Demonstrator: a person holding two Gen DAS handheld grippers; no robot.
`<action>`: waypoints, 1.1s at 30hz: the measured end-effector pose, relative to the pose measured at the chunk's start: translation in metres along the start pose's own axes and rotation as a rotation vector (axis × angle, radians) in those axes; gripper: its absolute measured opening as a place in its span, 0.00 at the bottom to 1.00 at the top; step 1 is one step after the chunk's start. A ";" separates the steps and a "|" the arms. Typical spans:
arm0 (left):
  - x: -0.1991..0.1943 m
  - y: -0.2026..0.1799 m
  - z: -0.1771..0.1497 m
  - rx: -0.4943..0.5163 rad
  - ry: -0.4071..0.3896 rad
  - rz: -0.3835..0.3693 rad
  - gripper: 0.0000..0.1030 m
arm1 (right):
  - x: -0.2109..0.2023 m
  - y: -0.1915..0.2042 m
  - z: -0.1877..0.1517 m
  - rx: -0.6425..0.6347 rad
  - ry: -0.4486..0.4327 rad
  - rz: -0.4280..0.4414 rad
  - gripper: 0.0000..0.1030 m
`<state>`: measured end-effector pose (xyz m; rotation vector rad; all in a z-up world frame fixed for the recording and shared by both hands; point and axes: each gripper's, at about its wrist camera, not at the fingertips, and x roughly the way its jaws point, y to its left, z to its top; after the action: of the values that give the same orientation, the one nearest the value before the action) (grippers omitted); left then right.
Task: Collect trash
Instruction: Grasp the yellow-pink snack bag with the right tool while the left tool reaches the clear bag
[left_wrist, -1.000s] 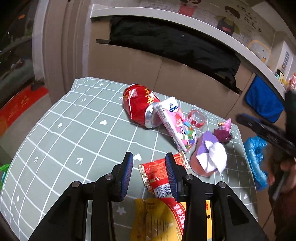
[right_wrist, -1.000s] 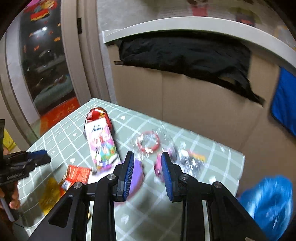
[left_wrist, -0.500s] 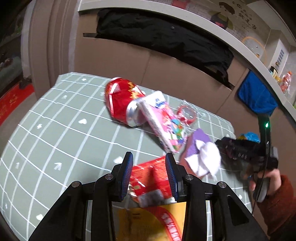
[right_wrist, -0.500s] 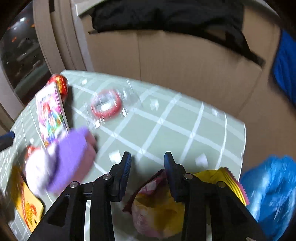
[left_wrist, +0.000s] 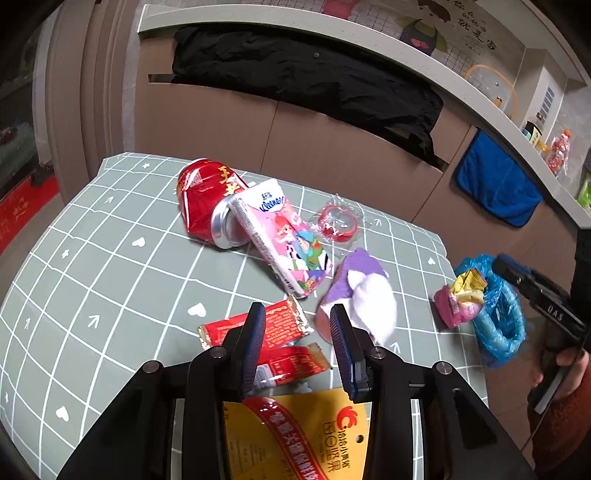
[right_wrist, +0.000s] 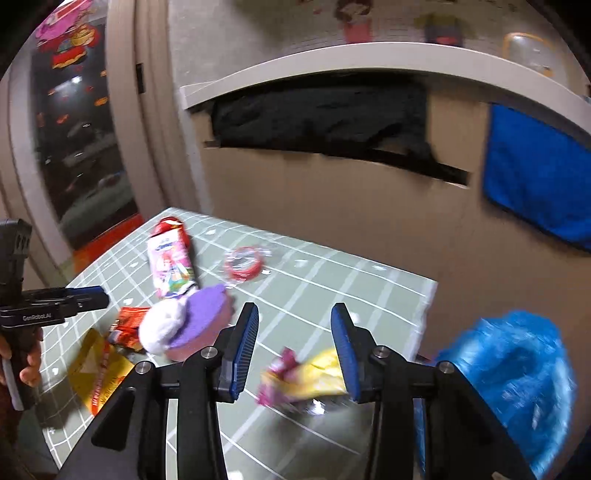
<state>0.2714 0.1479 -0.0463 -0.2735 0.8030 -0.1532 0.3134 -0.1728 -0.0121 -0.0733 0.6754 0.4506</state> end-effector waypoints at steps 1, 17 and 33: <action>0.002 -0.001 0.000 0.000 0.004 -0.005 0.36 | -0.001 -0.006 -0.004 0.019 0.009 -0.014 0.37; 0.014 -0.022 0.008 0.051 0.029 0.004 0.36 | 0.093 -0.024 -0.049 0.109 0.195 -0.031 0.50; 0.086 -0.068 0.090 0.170 0.088 -0.106 0.36 | 0.017 -0.019 -0.027 0.104 0.004 0.131 0.03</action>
<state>0.3935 0.0792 -0.0259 -0.1490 0.8576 -0.3334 0.3175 -0.1889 -0.0448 0.0690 0.7089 0.5406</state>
